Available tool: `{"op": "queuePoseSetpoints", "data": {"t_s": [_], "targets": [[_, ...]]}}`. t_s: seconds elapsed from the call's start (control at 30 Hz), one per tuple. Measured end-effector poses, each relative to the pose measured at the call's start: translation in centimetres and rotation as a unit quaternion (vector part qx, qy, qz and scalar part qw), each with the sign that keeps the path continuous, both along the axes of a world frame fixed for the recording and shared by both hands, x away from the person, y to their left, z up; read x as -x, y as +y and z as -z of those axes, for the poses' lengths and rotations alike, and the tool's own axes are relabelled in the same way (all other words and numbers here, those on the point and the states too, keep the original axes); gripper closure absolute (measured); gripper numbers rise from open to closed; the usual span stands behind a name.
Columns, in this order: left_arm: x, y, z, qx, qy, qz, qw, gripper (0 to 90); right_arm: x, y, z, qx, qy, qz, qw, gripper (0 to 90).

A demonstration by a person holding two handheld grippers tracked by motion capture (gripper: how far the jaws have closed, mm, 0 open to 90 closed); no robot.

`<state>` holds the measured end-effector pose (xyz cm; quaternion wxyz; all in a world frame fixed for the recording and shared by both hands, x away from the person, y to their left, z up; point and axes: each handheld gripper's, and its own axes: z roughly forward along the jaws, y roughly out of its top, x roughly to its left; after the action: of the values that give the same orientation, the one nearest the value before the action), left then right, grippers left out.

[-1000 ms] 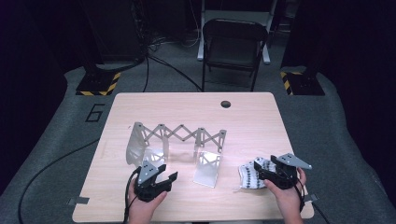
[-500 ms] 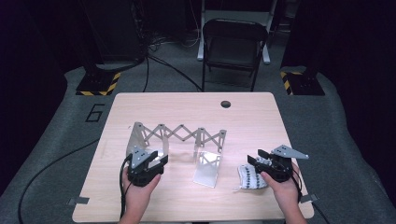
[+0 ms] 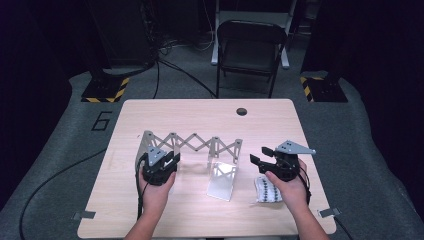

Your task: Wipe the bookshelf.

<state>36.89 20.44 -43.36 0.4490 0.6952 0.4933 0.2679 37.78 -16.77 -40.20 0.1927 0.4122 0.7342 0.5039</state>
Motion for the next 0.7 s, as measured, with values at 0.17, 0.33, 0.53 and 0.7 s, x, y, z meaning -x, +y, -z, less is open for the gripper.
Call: {"op": "queuePoseSetpoints", "data": {"t_s": [0.17,0.33,0.53,0.7], "targets": [[-0.1,-0.2,-0.1,-0.011,0.000,-0.013,0.9999,78.5,-0.5,0.8,-0.9,-0.006,-0.003,-0.003,1.0000,41.7],[-0.3,0.2,-0.2,-0.010,0.000,-0.020,0.9997,83.1,-0.5,1.5,-1.3,-0.007,-0.009,-0.010,0.9999,41.2],[-0.1,0.6,-0.2,-0.014,-0.001,-0.021,0.9997,88.8,-0.4,1.5,-1.4,-0.005,-0.013,-0.014,0.9998,40.4],[0.0,0.6,-0.2,-0.018,-0.003,-0.009,0.9998,89.9,-0.3,1.3,-1.4,-0.006,-0.014,-0.014,0.9998,39.9]]}}
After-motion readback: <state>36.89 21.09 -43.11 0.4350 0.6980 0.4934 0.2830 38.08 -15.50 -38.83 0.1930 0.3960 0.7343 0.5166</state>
